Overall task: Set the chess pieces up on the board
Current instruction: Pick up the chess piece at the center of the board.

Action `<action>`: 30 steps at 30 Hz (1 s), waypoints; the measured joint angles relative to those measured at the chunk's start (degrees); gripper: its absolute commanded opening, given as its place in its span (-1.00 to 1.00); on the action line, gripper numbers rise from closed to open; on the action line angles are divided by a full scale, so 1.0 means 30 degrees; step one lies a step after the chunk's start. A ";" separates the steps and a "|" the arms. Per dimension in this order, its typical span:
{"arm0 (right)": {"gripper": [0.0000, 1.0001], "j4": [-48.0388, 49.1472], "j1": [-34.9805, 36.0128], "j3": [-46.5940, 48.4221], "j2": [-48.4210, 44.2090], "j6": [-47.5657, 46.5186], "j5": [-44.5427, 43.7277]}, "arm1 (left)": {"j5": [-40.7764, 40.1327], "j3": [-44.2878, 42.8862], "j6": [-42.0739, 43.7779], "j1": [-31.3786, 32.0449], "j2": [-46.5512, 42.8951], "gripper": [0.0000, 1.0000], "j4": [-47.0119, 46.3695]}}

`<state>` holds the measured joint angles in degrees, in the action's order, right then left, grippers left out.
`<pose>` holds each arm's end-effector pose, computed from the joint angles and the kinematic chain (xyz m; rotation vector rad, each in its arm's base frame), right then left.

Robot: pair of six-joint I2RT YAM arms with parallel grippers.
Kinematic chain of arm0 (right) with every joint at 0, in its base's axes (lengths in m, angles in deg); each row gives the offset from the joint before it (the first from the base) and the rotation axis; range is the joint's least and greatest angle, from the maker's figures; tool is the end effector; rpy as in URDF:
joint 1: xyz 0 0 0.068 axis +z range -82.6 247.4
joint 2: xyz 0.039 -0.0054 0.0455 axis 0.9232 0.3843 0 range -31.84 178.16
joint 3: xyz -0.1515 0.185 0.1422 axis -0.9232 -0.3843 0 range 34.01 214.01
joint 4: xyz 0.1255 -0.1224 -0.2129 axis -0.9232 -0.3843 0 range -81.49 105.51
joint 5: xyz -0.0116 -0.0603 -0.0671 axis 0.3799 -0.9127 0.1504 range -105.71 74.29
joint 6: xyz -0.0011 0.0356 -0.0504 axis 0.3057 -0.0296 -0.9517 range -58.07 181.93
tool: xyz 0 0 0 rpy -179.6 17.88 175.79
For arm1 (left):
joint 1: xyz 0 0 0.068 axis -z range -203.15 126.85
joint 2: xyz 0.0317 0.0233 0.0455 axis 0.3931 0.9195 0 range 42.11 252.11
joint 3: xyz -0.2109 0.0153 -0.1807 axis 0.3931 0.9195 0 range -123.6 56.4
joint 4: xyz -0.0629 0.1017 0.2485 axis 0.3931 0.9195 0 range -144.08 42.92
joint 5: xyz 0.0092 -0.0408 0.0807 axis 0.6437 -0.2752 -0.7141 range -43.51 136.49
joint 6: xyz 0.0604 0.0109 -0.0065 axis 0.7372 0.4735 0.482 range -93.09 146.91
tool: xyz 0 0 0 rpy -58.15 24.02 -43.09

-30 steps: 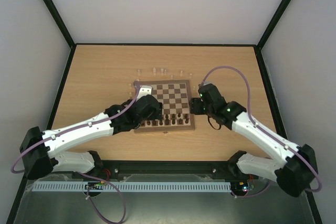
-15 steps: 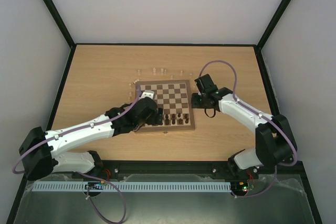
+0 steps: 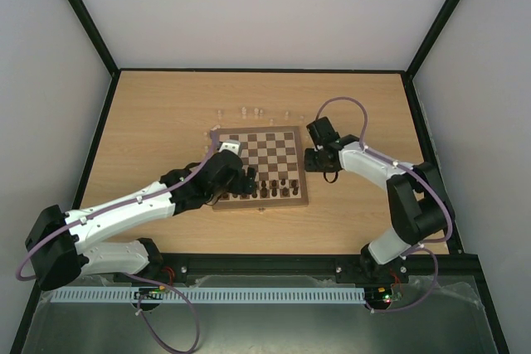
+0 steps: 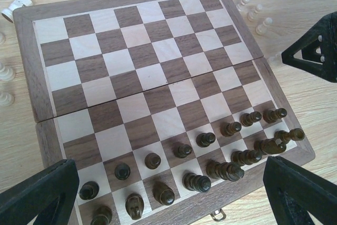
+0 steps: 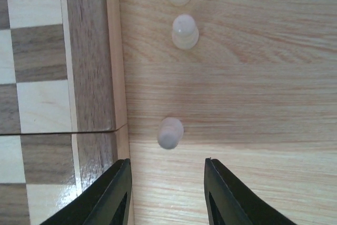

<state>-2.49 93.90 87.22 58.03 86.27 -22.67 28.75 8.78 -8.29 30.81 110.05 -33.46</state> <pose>0.3010 0.1439 0.1778 0.0013 2.5268 0.2070 0.1721 -0.2124 0.2516 0.2118 2.2798 -0.4777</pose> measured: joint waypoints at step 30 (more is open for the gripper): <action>-0.88 0.0576 -0.0459 0.0532 0.1821 -0.0321 0.0321 | 0.1275 0.0663 0.0364 -0.0743 -0.0007 0.98 -0.0495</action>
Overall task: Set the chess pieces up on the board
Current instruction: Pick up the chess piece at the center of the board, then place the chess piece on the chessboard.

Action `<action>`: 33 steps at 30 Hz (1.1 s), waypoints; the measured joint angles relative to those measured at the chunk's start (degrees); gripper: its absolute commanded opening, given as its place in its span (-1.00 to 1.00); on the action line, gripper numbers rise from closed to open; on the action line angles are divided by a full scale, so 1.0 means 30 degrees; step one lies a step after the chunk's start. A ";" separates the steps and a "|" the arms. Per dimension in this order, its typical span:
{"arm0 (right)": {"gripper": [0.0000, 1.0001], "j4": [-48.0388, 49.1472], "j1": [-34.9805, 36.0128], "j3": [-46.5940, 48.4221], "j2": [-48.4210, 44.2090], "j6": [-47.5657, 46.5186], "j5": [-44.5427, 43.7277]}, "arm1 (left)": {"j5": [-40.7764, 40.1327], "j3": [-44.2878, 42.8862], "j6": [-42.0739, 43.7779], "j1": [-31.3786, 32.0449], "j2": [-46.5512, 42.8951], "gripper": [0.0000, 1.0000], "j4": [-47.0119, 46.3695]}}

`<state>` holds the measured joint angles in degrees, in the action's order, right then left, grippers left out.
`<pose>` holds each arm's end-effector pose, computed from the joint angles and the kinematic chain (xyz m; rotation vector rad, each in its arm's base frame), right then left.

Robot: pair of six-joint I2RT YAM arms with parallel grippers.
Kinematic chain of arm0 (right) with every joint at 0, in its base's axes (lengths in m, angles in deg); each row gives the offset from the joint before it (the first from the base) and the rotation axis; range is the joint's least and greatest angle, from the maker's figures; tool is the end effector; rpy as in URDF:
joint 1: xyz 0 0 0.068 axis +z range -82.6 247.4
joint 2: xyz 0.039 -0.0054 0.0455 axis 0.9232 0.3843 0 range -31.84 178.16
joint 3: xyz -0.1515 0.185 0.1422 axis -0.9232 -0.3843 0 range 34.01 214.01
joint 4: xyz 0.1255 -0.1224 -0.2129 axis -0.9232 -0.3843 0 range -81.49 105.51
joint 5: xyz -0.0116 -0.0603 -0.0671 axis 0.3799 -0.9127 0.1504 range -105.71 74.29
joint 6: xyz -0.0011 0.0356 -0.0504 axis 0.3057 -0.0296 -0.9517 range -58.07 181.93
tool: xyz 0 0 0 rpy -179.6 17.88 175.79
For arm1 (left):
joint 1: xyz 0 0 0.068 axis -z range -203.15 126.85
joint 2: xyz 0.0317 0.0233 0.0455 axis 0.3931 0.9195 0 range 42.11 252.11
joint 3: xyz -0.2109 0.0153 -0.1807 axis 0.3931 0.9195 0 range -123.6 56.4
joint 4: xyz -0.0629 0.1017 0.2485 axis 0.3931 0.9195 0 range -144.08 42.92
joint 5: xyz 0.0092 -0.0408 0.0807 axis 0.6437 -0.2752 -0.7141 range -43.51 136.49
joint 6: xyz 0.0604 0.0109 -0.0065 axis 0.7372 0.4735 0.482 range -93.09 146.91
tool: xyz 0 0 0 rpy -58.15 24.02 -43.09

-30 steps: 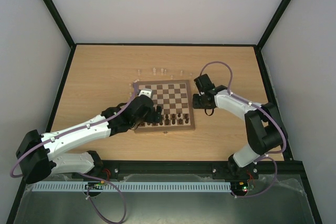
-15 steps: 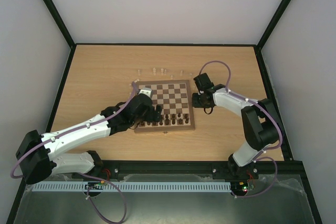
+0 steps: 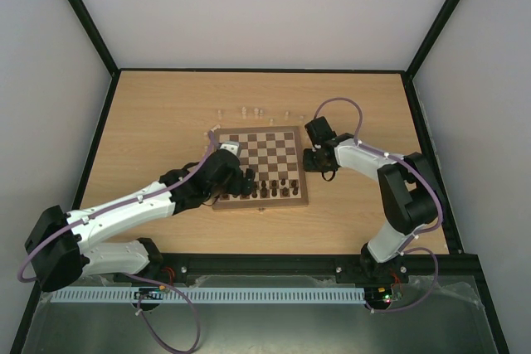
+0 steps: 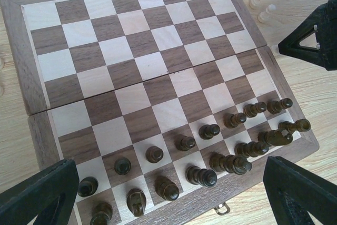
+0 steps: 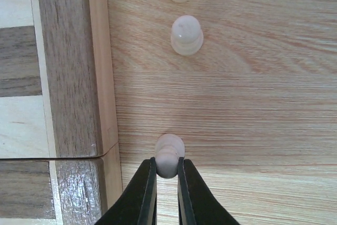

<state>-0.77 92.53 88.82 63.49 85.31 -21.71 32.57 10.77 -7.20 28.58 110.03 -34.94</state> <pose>0.3169 0.1434 0.1578 0.0008 2.5652 0.1919 0.1770 -0.2063 0.2411 0.2288 2.3090 -0.5047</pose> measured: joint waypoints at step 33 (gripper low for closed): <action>-0.95 -0.3774 0.1122 0.9129 0.3490 -0.1260 0.0583 | 0.0466 0.0095 0.0095 -0.0182 -0.0160 0.98 -0.0197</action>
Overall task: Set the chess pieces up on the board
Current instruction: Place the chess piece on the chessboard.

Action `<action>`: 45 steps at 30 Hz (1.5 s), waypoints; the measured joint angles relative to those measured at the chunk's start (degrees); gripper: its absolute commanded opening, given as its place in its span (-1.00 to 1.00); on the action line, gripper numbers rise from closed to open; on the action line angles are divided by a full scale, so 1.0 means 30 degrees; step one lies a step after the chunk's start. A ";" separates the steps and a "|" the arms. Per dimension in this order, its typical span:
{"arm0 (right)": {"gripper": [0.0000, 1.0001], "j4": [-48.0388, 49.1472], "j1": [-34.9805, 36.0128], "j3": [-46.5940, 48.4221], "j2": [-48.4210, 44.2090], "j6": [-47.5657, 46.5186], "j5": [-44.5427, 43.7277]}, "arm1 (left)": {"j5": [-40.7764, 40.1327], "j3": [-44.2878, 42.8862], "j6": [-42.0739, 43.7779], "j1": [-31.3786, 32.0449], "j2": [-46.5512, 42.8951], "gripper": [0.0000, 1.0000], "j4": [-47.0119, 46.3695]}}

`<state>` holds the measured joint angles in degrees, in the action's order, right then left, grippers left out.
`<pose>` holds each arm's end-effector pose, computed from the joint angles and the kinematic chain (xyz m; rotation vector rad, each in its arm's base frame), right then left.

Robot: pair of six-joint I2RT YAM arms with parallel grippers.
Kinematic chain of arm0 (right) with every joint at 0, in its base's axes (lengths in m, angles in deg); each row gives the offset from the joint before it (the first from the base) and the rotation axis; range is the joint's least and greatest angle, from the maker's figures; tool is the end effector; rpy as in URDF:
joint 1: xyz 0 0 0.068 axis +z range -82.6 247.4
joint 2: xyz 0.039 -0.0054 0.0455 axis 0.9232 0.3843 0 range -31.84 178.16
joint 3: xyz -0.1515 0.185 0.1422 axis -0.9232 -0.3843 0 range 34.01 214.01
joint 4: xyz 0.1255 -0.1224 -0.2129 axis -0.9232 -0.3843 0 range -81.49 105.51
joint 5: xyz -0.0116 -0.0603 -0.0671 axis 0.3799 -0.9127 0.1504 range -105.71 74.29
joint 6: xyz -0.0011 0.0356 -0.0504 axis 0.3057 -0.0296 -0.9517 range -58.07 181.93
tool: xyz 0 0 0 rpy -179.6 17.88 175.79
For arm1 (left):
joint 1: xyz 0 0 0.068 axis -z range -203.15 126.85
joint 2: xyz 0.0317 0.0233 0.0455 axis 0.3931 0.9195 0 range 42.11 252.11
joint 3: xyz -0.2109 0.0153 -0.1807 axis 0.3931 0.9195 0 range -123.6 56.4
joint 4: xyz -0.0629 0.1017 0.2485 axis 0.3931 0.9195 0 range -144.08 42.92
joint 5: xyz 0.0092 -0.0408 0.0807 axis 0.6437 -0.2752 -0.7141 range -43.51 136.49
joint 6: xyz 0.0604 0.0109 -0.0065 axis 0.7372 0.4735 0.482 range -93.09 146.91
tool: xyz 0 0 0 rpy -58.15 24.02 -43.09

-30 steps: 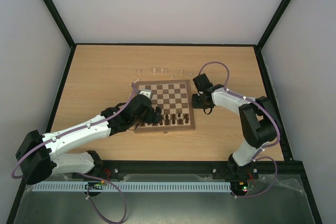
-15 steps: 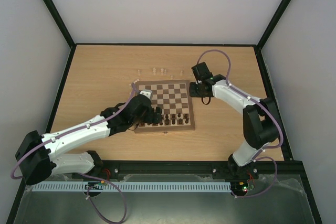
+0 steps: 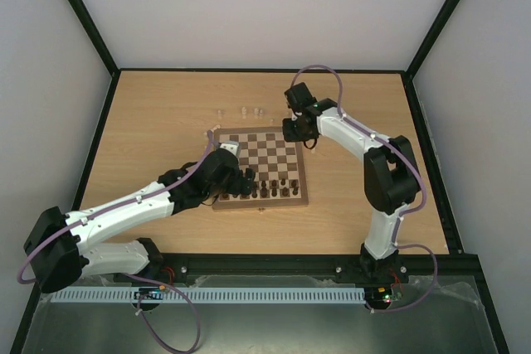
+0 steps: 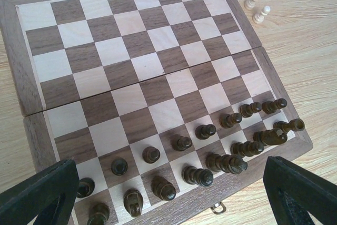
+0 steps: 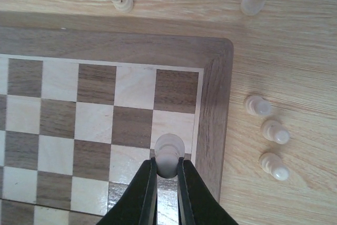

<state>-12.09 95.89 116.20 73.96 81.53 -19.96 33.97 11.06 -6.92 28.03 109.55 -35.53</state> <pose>0.3807 0.2029 0.2298 -0.1600 2.4757 0.2721 0.1776 -0.2047 0.2422 0.2338 2.3054 -0.5312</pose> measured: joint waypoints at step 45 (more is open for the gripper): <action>-0.34 -0.2273 0.0546 0.2754 0.3512 -0.0838 -0.1137 | 0.0029 0.0146 0.0000 -0.0036 -0.0168 0.98 -0.0022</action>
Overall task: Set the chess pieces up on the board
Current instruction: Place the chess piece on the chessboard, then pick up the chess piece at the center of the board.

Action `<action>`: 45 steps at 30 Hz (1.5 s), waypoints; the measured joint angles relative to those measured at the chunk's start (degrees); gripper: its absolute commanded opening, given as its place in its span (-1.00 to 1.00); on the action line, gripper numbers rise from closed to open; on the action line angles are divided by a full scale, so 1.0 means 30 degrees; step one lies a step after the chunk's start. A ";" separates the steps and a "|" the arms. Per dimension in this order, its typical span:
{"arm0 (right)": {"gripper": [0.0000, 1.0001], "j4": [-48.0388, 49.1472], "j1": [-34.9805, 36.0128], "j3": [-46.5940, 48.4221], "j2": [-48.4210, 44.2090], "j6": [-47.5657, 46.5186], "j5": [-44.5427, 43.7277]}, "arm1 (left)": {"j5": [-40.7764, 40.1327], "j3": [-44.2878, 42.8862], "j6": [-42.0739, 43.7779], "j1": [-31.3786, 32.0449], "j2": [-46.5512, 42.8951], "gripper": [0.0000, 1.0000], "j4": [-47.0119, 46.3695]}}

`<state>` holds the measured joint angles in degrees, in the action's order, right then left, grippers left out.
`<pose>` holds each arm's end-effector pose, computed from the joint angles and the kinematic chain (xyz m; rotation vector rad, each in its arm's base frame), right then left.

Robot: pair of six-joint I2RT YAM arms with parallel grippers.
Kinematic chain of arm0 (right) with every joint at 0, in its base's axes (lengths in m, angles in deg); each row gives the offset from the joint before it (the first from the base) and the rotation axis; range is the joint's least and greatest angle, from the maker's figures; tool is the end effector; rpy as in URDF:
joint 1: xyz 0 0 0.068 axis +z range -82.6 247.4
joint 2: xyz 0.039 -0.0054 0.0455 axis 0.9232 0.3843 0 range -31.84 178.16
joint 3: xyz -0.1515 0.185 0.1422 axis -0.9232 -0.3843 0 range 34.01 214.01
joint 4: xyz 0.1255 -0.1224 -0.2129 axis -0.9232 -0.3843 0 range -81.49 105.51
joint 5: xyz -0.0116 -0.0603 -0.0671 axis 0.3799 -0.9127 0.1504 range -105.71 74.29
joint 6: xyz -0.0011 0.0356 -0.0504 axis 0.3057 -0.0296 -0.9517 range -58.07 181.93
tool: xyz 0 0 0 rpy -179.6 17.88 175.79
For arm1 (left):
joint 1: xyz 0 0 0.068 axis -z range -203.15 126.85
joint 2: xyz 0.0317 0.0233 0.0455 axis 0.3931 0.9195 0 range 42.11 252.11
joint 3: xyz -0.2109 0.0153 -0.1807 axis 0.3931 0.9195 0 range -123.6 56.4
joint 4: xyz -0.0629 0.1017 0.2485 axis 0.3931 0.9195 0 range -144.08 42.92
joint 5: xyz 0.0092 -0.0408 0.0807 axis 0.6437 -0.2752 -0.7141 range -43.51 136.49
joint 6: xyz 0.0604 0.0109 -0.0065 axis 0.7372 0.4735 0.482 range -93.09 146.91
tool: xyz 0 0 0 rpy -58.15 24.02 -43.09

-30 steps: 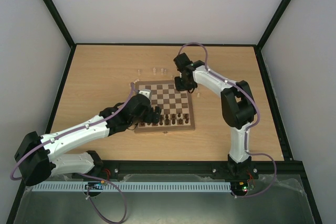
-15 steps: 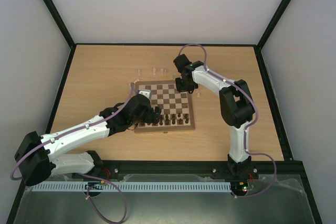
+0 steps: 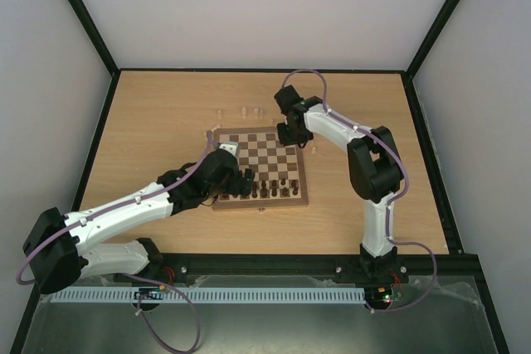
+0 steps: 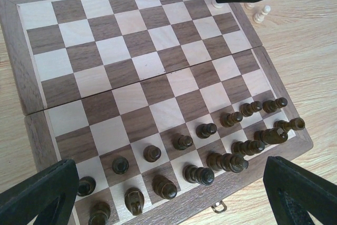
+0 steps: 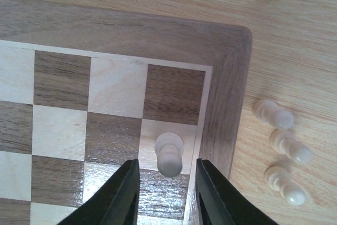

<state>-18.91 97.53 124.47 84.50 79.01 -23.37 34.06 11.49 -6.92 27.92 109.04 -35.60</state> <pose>0.4005 0.2254 0.1911 -0.2508 2.6004 0.1174 0.1768 -0.2029 0.2419 0.2319 2.3037 -0.5337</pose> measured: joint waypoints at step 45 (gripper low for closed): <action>-0.50 0.2419 -0.2667 -0.4896 -0.2237 0.0882 -0.0707 | 0.0656 0.0321 0.0000 0.0000 -0.0219 0.98 -0.0219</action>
<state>-11.65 89.53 109.78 77.79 81.66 -25.49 36.03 12.46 -6.92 27.92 108.39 -36.25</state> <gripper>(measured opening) 0.290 0.990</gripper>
